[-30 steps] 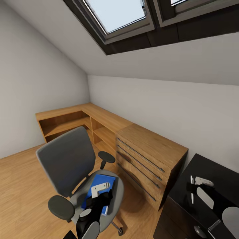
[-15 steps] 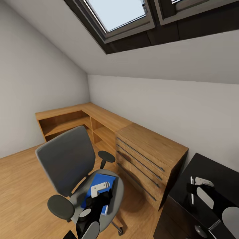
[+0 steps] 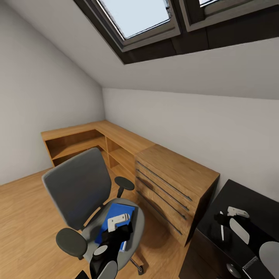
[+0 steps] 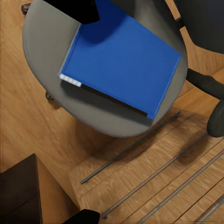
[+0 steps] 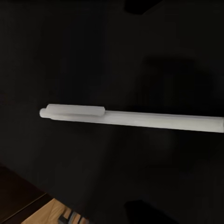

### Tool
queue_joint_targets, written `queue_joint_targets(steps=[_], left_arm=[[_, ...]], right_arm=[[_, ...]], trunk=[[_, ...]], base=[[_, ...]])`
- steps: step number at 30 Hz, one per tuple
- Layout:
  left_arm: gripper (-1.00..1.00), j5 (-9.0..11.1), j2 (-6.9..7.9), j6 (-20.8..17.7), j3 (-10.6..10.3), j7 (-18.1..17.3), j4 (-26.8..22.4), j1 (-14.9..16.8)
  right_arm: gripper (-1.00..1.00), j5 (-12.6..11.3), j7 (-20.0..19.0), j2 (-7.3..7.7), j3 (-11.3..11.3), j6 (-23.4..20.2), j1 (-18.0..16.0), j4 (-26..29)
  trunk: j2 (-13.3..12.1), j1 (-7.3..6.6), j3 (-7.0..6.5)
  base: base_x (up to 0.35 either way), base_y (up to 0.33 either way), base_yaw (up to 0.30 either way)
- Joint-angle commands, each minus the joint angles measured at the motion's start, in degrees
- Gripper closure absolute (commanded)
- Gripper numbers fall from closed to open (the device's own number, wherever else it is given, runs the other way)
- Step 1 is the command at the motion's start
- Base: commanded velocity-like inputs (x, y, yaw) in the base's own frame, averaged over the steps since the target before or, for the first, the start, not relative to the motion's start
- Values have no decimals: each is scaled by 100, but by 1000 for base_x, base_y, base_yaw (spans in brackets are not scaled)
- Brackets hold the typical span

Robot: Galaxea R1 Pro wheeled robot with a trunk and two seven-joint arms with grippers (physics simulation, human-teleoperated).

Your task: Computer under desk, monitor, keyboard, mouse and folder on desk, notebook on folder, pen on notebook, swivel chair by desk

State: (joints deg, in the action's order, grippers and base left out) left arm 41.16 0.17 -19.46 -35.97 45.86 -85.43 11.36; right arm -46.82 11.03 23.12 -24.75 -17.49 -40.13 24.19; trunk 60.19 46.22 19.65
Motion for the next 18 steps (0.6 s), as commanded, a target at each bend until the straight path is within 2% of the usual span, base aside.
queue_joint_targets(steps=[1,7,8,10,14,18], left_arm=[[-100,23,4,-23,-11,41,-8,6],[-100,28,11,-23,-22,43,-8,6],[-100,30,14,-23,-23,40,-5,6],[-100,34,18,-29,-24,37,4,6],[-100,33,16,-31,-24,37,13,6],[-100,25,17,-31,-24,37,17,6]], right_arm=[[-100,-55,48,10,-48,-16,-4,15],[-100,-55,18,20,-40,1,-4,71],[-100,-55,18,32,-31,39,-3,208],[-100,-55,38,76,34,61,6,923],[-100,-61,50,110,50,16,16,1345],[-100,-77,56,173,59,-396,21,1716]], trunk=[[-36,-22,-11],[-277,-154,-119],[-317,-176,-137],[-397,-220,-173],[-558,-307,-244],[-718,-395,-316]], base=[[0,0,0],[0,0,0],[0,0,0],[0,0,0],[0,0,0],[0,0,0]])
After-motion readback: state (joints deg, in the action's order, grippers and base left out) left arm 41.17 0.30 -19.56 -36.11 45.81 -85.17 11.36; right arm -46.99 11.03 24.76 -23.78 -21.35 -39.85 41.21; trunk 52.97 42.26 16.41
